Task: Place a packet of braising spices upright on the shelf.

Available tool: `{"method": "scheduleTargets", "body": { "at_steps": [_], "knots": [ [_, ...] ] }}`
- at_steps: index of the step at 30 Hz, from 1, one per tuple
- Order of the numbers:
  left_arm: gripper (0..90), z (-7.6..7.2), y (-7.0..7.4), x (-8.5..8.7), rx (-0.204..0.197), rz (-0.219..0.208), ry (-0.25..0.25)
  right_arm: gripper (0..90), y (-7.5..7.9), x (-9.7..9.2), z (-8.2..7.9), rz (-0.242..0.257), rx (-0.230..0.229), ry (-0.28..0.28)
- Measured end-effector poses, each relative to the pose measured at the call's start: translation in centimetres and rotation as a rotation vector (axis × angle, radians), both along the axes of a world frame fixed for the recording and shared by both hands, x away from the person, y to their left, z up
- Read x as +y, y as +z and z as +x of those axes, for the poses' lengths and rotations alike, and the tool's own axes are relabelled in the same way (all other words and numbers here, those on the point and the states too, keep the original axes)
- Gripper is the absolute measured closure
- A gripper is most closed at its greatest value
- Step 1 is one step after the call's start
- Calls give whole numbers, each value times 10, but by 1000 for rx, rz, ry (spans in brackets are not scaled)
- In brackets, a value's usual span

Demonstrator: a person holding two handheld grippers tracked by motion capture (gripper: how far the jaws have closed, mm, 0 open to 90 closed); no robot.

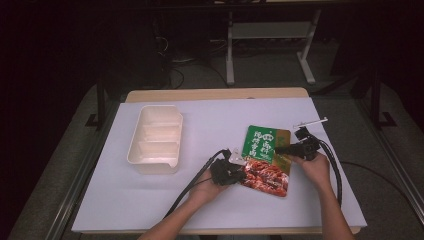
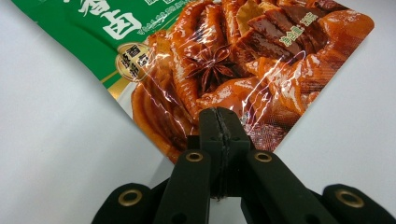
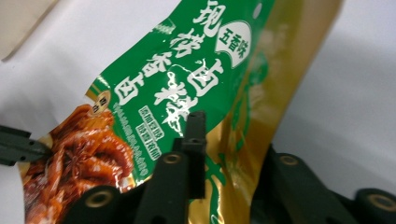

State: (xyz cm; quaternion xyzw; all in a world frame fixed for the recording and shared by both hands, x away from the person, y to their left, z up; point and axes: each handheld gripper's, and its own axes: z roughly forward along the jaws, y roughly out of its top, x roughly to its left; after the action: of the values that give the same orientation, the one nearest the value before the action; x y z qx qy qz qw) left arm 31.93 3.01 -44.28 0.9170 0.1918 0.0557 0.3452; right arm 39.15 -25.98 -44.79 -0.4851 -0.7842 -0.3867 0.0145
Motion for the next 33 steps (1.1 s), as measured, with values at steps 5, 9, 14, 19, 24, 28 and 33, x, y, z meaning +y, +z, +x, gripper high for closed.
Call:
{"method": "scheduleTargets", "body": {
  "at_steps": [5,9,14,19,24,28,33],
  "knots": [
    [857,0,-2,2,-16,-21,18,886,0,1,0,-11,-9,-10],
    [786,-1,-2,10,-17,-47,21,892,10,2,-4,-1,-47,-10],
    [724,-9,5,25,-31,-119,15,893,25,4,-10,41,-92,-4],
    [659,-21,14,42,-45,-170,-3,894,44,9,-18,49,-135,16],
    [608,-34,18,57,-48,-207,-6,895,65,17,-25,57,-176,42],
    [579,-44,20,69,-53,-230,-4,896,81,29,-29,51,-208,73],
    [555,-53,19,80,-59,-234,-10,897,95,41,-32,50,-246,98]
  ]
}}
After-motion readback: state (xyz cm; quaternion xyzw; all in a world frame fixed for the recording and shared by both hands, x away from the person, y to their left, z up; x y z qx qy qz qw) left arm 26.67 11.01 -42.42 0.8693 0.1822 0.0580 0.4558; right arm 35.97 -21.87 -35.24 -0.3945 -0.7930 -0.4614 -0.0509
